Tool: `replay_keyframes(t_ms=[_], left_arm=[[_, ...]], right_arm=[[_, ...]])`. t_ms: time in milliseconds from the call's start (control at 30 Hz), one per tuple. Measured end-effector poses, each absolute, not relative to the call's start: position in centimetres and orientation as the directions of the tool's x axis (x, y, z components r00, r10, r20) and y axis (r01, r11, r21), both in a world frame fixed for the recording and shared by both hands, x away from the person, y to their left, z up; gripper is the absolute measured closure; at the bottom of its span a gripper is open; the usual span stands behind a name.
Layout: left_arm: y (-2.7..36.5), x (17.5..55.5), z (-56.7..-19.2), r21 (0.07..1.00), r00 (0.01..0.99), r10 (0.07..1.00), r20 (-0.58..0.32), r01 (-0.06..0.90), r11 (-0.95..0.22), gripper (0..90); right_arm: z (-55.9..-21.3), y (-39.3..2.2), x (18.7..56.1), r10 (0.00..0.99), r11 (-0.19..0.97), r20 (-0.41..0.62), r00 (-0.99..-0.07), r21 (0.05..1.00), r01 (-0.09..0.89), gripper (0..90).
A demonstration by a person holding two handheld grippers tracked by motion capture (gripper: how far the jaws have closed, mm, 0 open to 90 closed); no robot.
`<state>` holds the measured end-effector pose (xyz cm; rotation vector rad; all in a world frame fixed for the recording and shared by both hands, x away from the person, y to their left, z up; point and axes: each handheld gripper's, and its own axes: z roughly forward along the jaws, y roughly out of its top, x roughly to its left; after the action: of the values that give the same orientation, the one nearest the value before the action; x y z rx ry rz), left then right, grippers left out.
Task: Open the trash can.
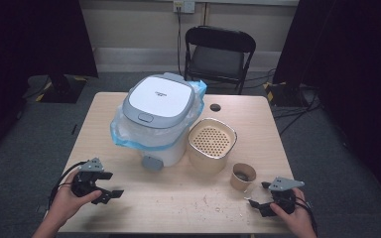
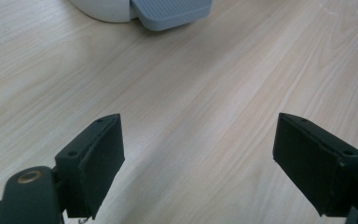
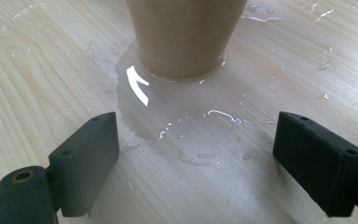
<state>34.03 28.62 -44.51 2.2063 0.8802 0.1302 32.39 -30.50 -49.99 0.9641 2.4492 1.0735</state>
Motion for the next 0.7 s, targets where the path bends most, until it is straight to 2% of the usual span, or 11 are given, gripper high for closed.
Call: replay_keyframes(t_ms=[367, 700], left_arm=[[27.3, 34.8, -42.3, 0.645, 0.751, 0.628, -0.205, 0.586, -0.490, 17.2], [26.6, 35.7, -40.0, 0.650, 0.762, 0.613, -0.206, 0.575, -0.497, 17.4]], right_arm=[[-50.0, -30.6, 32.4, 0.678, 0.502, -0.005, -0.735, 0.734, 0.458, 13.6], [-50.0, -30.6, 32.4, 0.677, 0.502, -0.004, -0.736, 0.733, 0.458, 13.5]])
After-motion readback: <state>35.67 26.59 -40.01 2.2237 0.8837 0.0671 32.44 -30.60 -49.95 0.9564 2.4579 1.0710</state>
